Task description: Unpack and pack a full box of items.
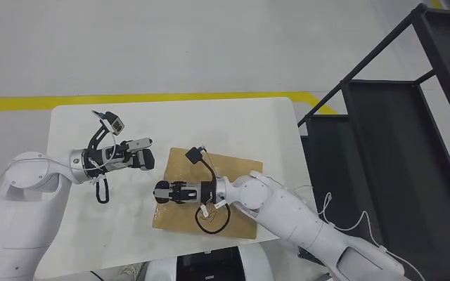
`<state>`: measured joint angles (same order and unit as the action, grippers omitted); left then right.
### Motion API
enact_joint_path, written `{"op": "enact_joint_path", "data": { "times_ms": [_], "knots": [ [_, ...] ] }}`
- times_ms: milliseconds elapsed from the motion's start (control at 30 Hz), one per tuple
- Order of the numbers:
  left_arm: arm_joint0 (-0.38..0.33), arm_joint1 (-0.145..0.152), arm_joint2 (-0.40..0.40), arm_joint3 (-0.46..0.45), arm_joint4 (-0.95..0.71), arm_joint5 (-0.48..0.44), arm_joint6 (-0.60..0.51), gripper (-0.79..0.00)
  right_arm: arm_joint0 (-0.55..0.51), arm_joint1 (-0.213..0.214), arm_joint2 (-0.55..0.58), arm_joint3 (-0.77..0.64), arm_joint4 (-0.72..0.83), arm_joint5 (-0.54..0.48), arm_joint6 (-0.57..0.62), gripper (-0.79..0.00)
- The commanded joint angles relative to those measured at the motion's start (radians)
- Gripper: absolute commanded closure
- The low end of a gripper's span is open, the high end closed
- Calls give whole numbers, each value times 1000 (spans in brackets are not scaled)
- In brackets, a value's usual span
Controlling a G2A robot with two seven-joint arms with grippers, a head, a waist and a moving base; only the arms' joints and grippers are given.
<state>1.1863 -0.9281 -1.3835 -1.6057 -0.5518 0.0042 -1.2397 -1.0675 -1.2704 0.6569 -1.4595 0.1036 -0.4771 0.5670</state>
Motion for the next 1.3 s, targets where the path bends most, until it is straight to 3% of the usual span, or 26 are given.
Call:
{"op": "enact_joint_path", "data": {
  "times_ms": [0, 200, 367, 500, 700, 833, 1033, 1267],
  "knots": [
    [0, 0, 0, 0, 0, 0, 0, -785, 10, -6, -6, 23, -20, 24, -13, 0],
    [0, 0, 0, 0, 0, 0, 0, -785, 48, -33, -29, 104, -11, 77, -27, 0],
    [0, 0, 0, 0, 0, 0, 0, -785, 45, -40, -24, 127, -16, 31, -35, 0],
    [0, 0, 0, 0, 0, 0, 0, -785, -9, -21, 24, 88, 10, -55, -15, 0],
    [38, 2, -40, 7, -43, -28, 39, -785, -125, 31, 155, -58, 38, -114, 46, 0],
    [73, 8, -68, 6, -68, -14, -4, -785, -234, 73, 282, -169, 61, -182, 90, 0],
    [84, 7, -38, 39, -58, 18, -9, -785, -437, 131, 533, -325, 97, -342, 95, 0],
    [78, 2, 37, 48, 87, 49, 97, -785, -628, 163, 736, -406, 185, -535, 48, 0]
  ]
}}
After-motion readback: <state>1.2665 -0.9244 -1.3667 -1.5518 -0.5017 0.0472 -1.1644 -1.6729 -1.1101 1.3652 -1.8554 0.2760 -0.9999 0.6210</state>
